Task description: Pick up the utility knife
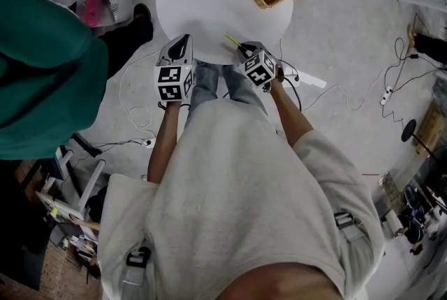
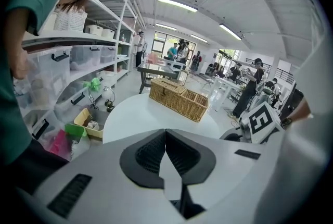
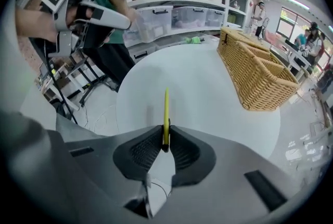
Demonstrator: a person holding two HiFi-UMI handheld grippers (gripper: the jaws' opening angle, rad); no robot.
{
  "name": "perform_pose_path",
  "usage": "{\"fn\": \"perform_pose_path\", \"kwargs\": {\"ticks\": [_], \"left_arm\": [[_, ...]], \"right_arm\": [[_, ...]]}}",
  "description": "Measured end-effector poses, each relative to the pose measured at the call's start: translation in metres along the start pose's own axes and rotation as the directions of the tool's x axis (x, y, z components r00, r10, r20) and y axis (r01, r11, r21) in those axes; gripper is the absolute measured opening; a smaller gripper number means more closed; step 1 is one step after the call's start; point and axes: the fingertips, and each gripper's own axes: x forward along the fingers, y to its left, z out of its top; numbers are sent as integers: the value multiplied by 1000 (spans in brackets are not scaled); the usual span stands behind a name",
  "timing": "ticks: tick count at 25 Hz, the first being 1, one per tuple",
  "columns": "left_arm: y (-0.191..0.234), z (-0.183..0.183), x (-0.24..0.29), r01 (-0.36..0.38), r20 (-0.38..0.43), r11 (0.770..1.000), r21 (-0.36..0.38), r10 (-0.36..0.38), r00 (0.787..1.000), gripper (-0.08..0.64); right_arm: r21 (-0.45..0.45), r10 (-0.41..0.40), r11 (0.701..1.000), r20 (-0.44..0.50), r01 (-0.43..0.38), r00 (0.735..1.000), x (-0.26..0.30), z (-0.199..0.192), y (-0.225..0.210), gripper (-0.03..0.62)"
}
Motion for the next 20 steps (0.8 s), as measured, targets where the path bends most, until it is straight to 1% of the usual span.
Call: {"fn": "perform_pose_path", "kwargs": {"ticks": [3,6,8,11,14,17,20], "left_arm": [[-2,3,3,6,1,1000,11,-6,1000,21],[-3,8,3,8,7,1000,19,-8,1000,21],[-3,12,4,9,13,1000,24,-9,1000,21],[-5,19,4,9,25,999,31,-9,1000,21],[-6,26,3,10,37,999,39,-12,999,21],[-7,33,1,10,54,999,44,-12,998,21],[-10,44,-4,10,81,999,51,-14,997,21]], "right_arm": [[108,-19,994,58,12,998,-7,10,-12,67],[221,-37,975,115,11,993,-17,20,-23,67],[270,-57,963,149,15,987,-26,27,-29,67],[310,-87,951,195,22,977,-37,35,-38,67],[327,-131,944,247,45,960,-50,42,-49,67],[337,-178,939,307,68,935,-66,55,-59,67],[345,-224,934,370,91,902,-90,71,-66,67]]}}
